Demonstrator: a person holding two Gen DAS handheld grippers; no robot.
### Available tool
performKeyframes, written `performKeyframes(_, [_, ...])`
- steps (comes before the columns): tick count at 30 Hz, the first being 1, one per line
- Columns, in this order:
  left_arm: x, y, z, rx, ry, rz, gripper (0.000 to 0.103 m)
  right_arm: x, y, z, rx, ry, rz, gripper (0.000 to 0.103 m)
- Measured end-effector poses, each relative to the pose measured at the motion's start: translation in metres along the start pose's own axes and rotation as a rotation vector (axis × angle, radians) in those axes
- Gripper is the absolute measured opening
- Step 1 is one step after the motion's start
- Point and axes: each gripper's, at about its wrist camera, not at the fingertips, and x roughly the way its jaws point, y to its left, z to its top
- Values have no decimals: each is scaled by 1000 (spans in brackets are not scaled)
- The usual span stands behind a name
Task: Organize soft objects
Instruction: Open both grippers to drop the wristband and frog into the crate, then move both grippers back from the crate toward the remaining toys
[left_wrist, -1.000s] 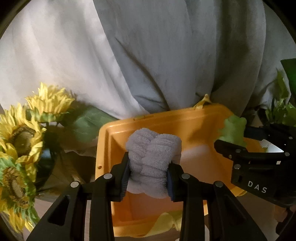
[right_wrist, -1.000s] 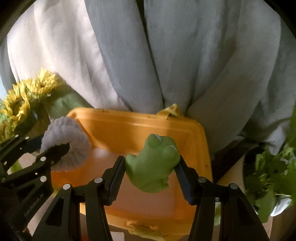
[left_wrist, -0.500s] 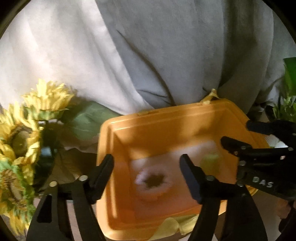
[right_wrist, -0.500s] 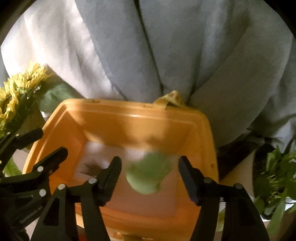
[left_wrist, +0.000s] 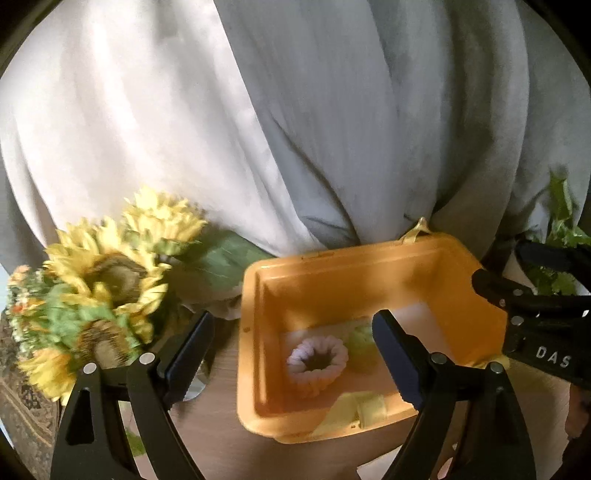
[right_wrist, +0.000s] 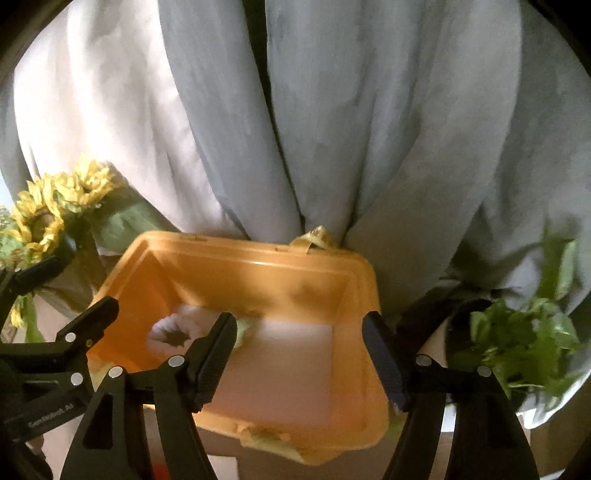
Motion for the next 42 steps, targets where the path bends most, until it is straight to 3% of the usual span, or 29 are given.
performKeyframes(11, [-74, 2, -19, -17, -110, 29, 89, -78, 0, -20, 33, -144, -49, 81])
performKeyframes(25, [-149, -13, -67, -36, -174, 65, 90, -160, 2, -73, 41, -250, -51, 81])
performKeyframes(42, [-205, -48, -134, -48, -175, 24, 91, -208, -15, -145, 76, -274, 10, 81])
